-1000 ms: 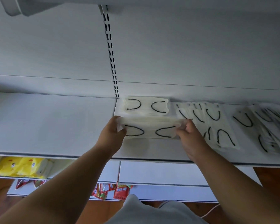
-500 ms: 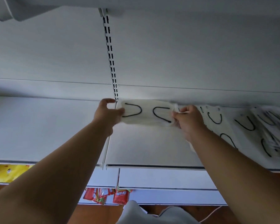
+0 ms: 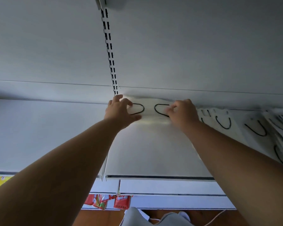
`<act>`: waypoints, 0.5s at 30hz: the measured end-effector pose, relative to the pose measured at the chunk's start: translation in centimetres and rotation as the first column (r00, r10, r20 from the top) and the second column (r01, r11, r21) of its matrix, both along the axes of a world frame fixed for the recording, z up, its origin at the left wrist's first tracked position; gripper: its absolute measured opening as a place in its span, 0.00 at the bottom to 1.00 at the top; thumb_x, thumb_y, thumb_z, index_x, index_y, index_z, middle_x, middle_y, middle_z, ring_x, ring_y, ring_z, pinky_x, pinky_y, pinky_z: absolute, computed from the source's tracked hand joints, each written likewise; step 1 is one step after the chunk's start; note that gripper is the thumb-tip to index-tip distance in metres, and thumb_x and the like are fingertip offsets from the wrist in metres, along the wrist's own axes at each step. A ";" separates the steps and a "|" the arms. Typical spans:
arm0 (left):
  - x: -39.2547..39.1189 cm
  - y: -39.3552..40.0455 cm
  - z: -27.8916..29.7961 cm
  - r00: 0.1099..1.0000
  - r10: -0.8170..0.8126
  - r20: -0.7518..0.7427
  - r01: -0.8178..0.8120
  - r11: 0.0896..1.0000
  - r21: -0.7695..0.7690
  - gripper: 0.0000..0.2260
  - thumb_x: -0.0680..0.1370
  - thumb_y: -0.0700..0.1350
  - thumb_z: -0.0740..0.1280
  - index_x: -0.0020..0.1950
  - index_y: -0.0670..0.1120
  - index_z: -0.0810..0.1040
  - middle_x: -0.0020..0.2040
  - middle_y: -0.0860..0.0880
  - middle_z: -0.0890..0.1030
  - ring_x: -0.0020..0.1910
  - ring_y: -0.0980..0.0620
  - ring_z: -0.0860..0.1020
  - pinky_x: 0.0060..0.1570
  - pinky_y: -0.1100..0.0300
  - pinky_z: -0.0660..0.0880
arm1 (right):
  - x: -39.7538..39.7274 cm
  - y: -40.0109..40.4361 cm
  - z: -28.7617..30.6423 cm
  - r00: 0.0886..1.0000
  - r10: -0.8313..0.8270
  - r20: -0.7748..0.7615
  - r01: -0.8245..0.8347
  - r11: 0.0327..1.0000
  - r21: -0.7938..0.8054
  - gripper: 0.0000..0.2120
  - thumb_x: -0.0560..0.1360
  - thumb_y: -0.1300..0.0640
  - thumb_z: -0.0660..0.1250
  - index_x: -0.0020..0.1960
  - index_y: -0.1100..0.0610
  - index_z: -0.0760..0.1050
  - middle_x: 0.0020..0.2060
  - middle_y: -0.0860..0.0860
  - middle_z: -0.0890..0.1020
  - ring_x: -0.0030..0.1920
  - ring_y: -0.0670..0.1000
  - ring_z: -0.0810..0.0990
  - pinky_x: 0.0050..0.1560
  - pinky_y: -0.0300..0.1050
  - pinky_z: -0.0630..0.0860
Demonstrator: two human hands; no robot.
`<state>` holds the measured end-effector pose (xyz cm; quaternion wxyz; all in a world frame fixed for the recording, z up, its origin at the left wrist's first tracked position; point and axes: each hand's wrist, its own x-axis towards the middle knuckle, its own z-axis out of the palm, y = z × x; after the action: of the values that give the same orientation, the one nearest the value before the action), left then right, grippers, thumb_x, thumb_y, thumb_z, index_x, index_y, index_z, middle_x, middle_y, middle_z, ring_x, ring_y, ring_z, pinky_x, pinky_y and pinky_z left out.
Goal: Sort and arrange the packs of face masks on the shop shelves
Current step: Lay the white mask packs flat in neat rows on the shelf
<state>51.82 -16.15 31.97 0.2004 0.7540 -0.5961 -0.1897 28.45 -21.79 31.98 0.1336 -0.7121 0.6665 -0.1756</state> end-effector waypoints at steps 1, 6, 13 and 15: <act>-0.1 0.3 0.0 0.993 -0.037 0.108 0.042 0.998 -0.047 0.29 0.70 0.63 0.75 0.67 0.54 0.75 0.77 0.49 0.63 0.75 0.46 0.62 0.71 0.52 0.62 | -0.1 0.6 -0.3 0.996 0.049 -0.069 -0.054 0.996 -0.067 0.17 0.72 0.42 0.70 0.51 0.55 0.81 0.55 0.58 0.78 0.55 0.60 0.77 0.54 0.49 0.73; -0.5 0.8 -0.1 0.844 -0.349 0.407 0.419 0.903 -0.096 0.27 0.74 0.60 0.71 0.71 0.56 0.72 0.75 0.52 0.68 0.74 0.48 0.64 0.73 0.51 0.59 | -0.2 2.1 -1.0 0.888 0.369 -0.274 -0.422 0.890 -0.170 0.21 0.67 0.42 0.76 0.53 0.55 0.79 0.61 0.54 0.77 0.61 0.60 0.75 0.58 0.54 0.71; -1.3 -0.4 -0.1 0.821 -0.349 0.451 0.402 0.915 -0.024 0.20 0.77 0.54 0.70 0.68 0.55 0.72 0.69 0.53 0.74 0.66 0.48 0.71 0.65 0.52 0.69 | 0.9 1.3 -0.2 0.866 0.411 -0.285 -0.440 0.897 -0.043 0.18 0.71 0.49 0.74 0.56 0.56 0.76 0.56 0.53 0.77 0.57 0.58 0.74 0.57 0.52 0.73; -1.3 -0.3 0.0 0.821 -0.360 0.443 0.399 0.917 0.006 0.22 0.77 0.56 0.70 0.69 0.56 0.71 0.70 0.53 0.72 0.68 0.48 0.70 0.66 0.51 0.69 | 0.8 1.4 -0.2 0.864 0.423 -0.272 -0.437 0.899 0.011 0.18 0.72 0.50 0.73 0.59 0.55 0.75 0.58 0.52 0.76 0.59 0.57 0.73 0.58 0.54 0.74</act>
<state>50.47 -16.48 32.01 0.0530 0.6337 -0.7713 -0.0266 29.27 -20.42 31.77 0.0601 -0.8629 0.4982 -0.0606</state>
